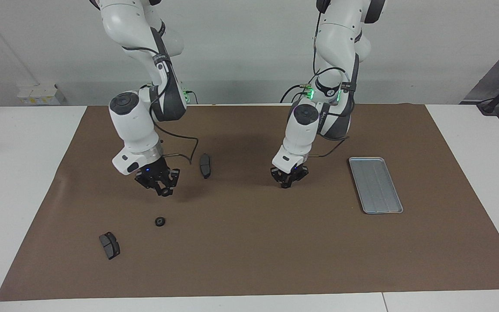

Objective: Pick bearing gear from pile to tray

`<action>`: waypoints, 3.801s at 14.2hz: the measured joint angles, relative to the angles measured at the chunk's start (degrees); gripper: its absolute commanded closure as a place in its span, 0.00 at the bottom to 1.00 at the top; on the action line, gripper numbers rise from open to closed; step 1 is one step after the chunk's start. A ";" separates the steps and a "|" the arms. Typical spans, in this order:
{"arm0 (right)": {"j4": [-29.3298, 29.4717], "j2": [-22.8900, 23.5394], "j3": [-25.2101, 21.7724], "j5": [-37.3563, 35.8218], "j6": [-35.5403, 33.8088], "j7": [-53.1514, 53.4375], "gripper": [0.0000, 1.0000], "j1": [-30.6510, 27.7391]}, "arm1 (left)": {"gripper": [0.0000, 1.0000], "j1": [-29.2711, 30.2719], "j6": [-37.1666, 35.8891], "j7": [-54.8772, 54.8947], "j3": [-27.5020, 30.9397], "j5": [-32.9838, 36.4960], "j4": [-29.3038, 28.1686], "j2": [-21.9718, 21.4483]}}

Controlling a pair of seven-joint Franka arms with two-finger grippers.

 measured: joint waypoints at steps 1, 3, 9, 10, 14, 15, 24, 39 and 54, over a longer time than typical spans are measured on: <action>0.30 0.00 0.00 -0.01 -0.02 2.57 1.00 1.50 | 1.00 0.62 -1.47 -0.01 0.37 0.00 1.45 0.01; 0.80 0.02 0.00 -0.02 -0.02 7.58 1.00 4.51 | 1.00 3.99 -6.40 0.33 0.72 0.01 5.88 -0.11; 5.22 3.02 0.03 -2.66 -0.31 24.73 1.00 16.46 | 1.00 20.52 -15.94 15.56 0.97 -0.02 10.08 -2.18; 6.82 4.19 0.01 -2.76 -1.13 26.40 1.00 18.30 | 1.00 23.04 -16.87 19.04 0.99 -0.03 9.98 -2.38; 16.19 11.88 -0.06 -7.72 -4.80 35.76 1.00 24.87 | 1.00 31.24 -17.46 31.93 1.00 -0.03 6.04 -3.48; 18.53 14.08 -0.06 -8.75 -5.41 37.43 1.00 25.99 | 1.00 32.78 -16.95 34.37 1.00 -0.03 4.05 -4.07; 24.81 23.29 -0.11 -9.50 -3.51 39.03 0.33 29.45 | 0.30 35.04 -6.15 37.56 0.32 -2.43 -9.23 -8.30; 13.86 5.87 -1.02 -9.48 -4.51 21.90 0.00 11.95 | 0.31 9.72 -9.60 10.61 -0.87 -2.20 4.44 -4.70; 11.68 16.80 -0.77 -6.77 8.53 -2.26 0.03 -3.69 | 0.43 -1.51 -1.58 -1.69 -0.81 2.35 7.70 5.16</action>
